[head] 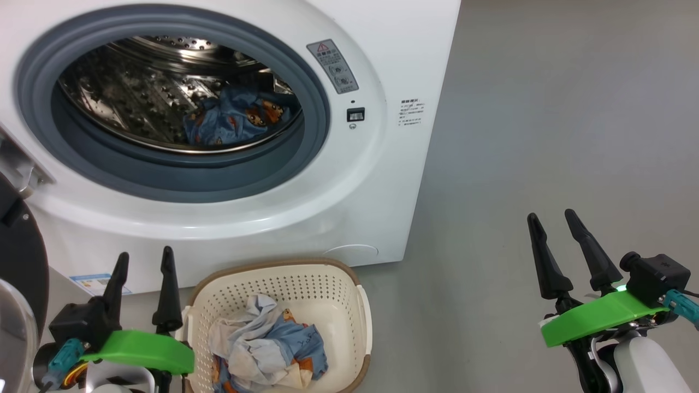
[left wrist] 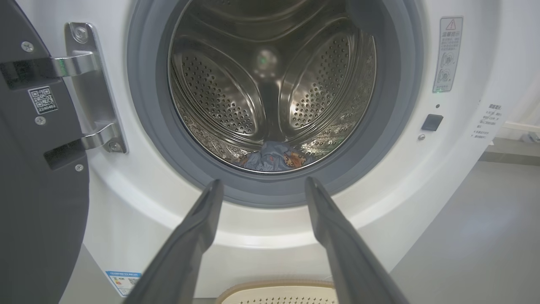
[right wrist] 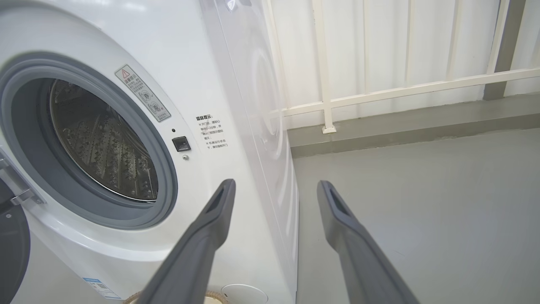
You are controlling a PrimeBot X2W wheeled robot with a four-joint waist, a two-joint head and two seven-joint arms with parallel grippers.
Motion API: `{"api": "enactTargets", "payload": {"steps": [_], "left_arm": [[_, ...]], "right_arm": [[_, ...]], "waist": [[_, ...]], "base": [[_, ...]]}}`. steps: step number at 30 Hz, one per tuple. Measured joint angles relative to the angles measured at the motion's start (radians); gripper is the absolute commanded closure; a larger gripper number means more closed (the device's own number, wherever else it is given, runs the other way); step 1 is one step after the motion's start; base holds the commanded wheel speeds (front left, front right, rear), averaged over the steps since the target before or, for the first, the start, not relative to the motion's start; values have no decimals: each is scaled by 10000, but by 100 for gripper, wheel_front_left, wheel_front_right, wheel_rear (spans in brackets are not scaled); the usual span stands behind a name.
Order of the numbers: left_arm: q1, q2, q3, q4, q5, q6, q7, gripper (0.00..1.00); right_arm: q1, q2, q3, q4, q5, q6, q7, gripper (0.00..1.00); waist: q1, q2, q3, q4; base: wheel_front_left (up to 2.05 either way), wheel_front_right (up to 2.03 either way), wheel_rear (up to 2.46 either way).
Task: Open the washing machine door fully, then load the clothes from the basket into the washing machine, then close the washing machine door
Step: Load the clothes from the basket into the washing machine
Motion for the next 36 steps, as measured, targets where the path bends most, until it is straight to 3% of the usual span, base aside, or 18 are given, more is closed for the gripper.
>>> {"api": "enactTargets", "payload": {"steps": [9,19,36], "left_arm": [[-12,-15,-13,278,12,-19,-2,0],[-542,-10,-320,1664,-186,-194,107,0],[-2622,669,-1304,4381,-621,-357,265,0]], "right_arm": [[-4,-2,27,36,0,0,0,0],[-138,65,31,35,0,0,0,0],[-1229,481,58,-123,-13,0,0,0]], "waist": [[0,0,307,-82],[0,0,1022,-229],[0,0,2973,-699]], "base": [[0,0,0],[0,0,0],[0,0,0]]}}
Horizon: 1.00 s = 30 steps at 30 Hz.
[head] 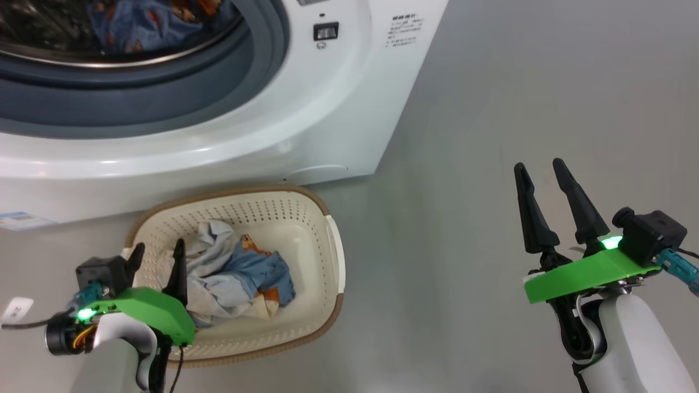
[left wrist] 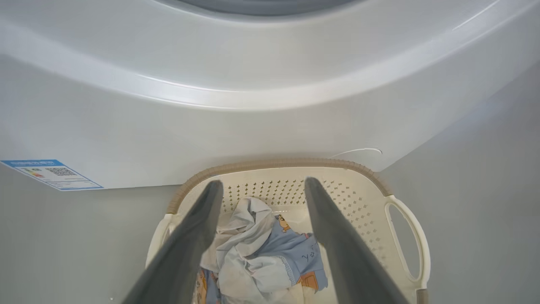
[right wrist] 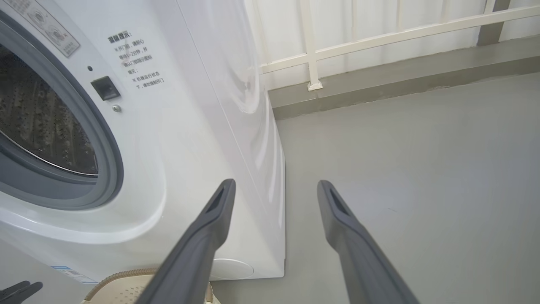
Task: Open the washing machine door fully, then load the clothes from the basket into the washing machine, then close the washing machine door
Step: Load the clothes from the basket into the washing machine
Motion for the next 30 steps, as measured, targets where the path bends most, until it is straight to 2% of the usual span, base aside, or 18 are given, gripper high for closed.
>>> {"api": "enactTargets", "payload": {"steps": [8,17,30], "left_arm": [[-1009,274,-938,1517,-224,-2,454,0],[-2317,688,-1977,2986,-943,-12,1227,0],[-3474,1127,-3114,4134,-1630,-12,1894,0]], "right_arm": [[-463,232,65,-140,0,0,0,0],[-1063,422,182,-272,0,0,0,0],[-1507,585,301,-378,15,0,-2,0]], "waist": [[0,0,969,-292],[0,0,2114,-667],[0,0,3362,-1220]], "base": [[0,0,0],[0,0,0],[0,0,0]]}}
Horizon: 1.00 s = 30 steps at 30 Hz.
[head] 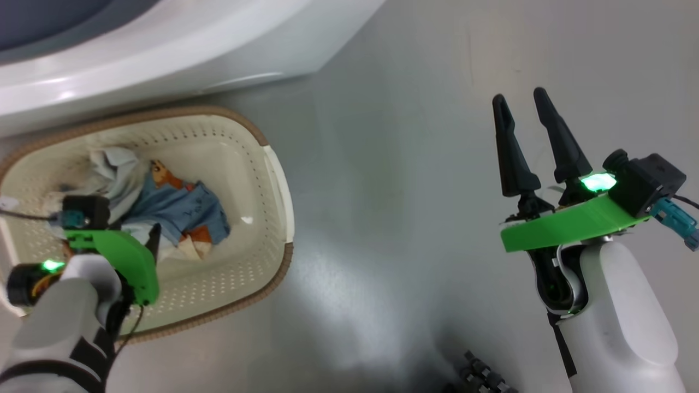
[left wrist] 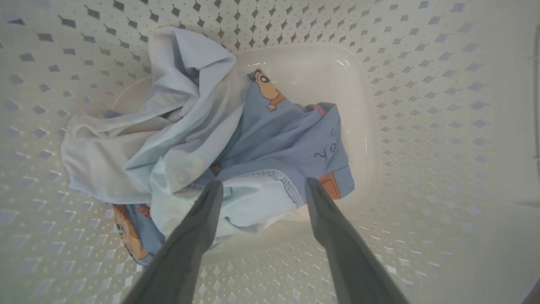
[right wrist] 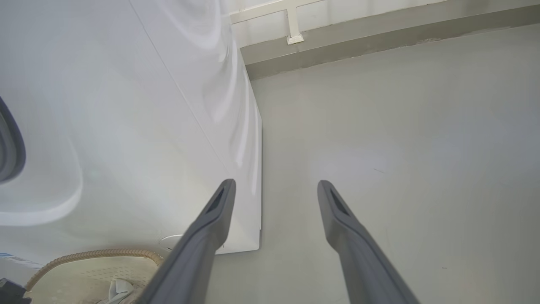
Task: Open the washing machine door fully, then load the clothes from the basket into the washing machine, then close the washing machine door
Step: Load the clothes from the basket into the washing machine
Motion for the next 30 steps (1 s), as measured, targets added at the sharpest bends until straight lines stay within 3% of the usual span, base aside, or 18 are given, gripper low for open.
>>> {"api": "enactTargets", "payload": {"steps": [22,24,25,30], "left_arm": [[-1315,512,-2010,905,-403,0,1325,0],[-1321,529,-2104,911,-527,2,1338,76],[-1335,566,-2138,928,-541,2,1262,100],[-1367,652,-2295,1032,-681,2,1085,100]], "right_arm": [[-423,84,313,-272,257,0,0,0],[-423,88,311,-272,257,0,0,0],[-423,88,311,-272,257,0,0,0],[-425,92,297,-274,242,0,0,0]], "waist": [[0,0,1366,-815],[0,0,1368,-806],[0,0,1359,-800],[0,0,1264,-767]], "base": [[0,0,0],[0,0,0],[0,0,0],[0,0,0]]}}
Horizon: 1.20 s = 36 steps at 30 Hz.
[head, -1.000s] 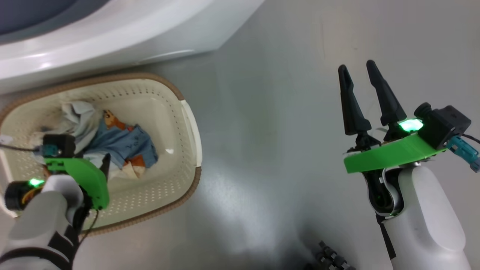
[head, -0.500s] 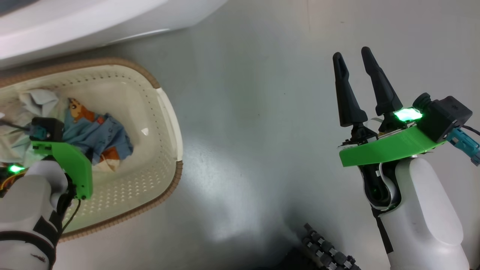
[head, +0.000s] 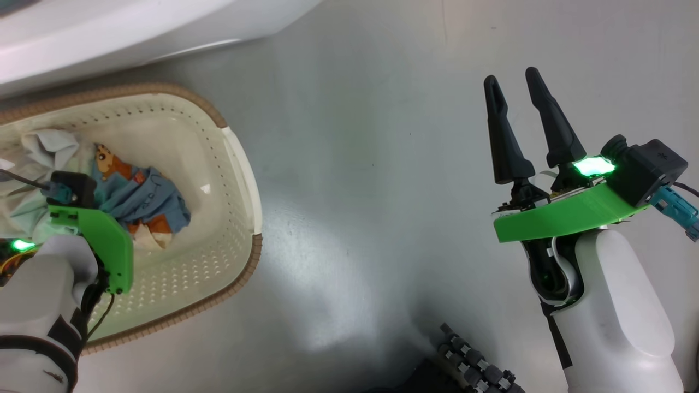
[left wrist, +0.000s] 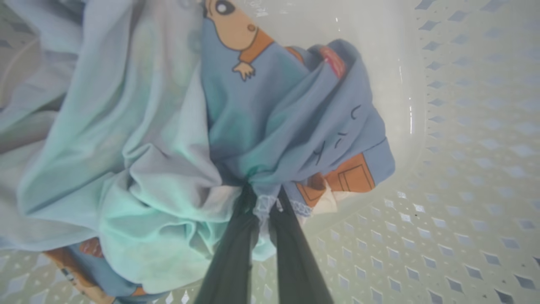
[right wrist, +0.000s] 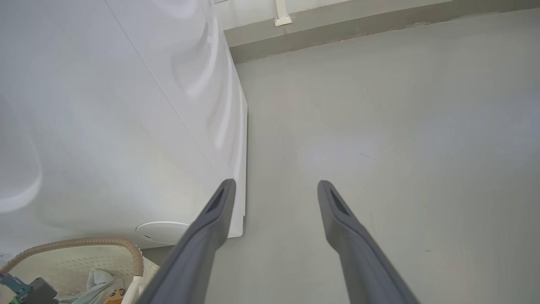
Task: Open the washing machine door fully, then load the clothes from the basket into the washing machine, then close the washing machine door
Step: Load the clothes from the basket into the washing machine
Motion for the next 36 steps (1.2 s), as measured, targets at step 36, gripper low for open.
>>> {"api": "enactTargets", "payload": {"steps": [36], "left_arm": [[2506,-366,21,-2874,-2324,2,-3173,100]], "right_arm": [[1158,-387,-410,642,-190,0,0,0]], "waist": [[0,0,-3700,1223]], "base": [[0,0,0]]}}
